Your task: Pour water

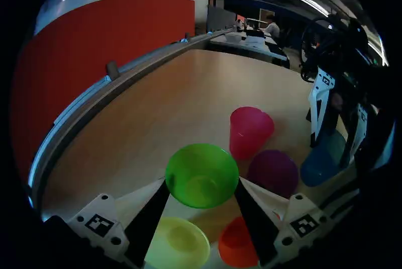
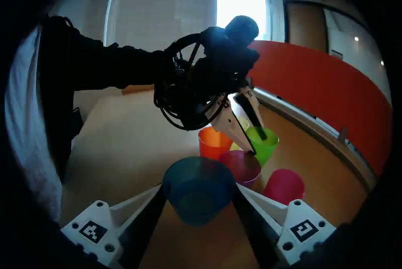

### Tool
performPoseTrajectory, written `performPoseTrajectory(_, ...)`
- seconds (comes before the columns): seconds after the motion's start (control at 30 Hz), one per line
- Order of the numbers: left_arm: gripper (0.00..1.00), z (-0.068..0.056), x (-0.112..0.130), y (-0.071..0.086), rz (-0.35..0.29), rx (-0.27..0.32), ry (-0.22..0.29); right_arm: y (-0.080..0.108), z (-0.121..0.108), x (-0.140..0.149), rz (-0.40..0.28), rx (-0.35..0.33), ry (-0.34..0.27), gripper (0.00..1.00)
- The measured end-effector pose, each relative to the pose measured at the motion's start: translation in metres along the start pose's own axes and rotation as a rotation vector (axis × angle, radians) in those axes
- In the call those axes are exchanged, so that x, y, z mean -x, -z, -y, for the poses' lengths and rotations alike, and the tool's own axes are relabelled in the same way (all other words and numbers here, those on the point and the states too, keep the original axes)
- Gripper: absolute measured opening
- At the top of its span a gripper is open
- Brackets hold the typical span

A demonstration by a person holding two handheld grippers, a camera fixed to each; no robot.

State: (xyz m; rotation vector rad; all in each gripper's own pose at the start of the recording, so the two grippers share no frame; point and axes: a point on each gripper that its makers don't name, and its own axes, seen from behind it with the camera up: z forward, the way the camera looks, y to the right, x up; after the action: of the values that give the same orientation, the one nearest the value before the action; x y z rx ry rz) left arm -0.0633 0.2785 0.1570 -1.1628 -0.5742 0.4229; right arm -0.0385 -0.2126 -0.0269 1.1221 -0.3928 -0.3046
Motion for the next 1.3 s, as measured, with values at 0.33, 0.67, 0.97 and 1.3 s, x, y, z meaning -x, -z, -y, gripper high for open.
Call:
performPoseTrajectory(0.33,0.86,0.001,-0.012,0.018,-0.071,-0.037,0.012,0.004,0.0,-0.011,-0.028,0.02,-0.004,0.91)
performPoseTrajectory(0.67,0.86,-0.006,-0.019,0.032,-0.107,-0.053,0.004,0.008,0.001,-0.02,-0.04,0.036,-0.002,0.91)
performPoseTrajectory(0.97,0.85,-0.01,-0.031,0.043,-0.169,-0.09,0.005,0.011,0.001,-0.028,-0.057,0.053,0.001,0.91)
performPoseTrajectory(1.3,0.85,-0.015,-0.041,0.056,-0.234,-0.122,0.014,0.014,0.001,-0.036,-0.075,0.067,-0.001,0.91)
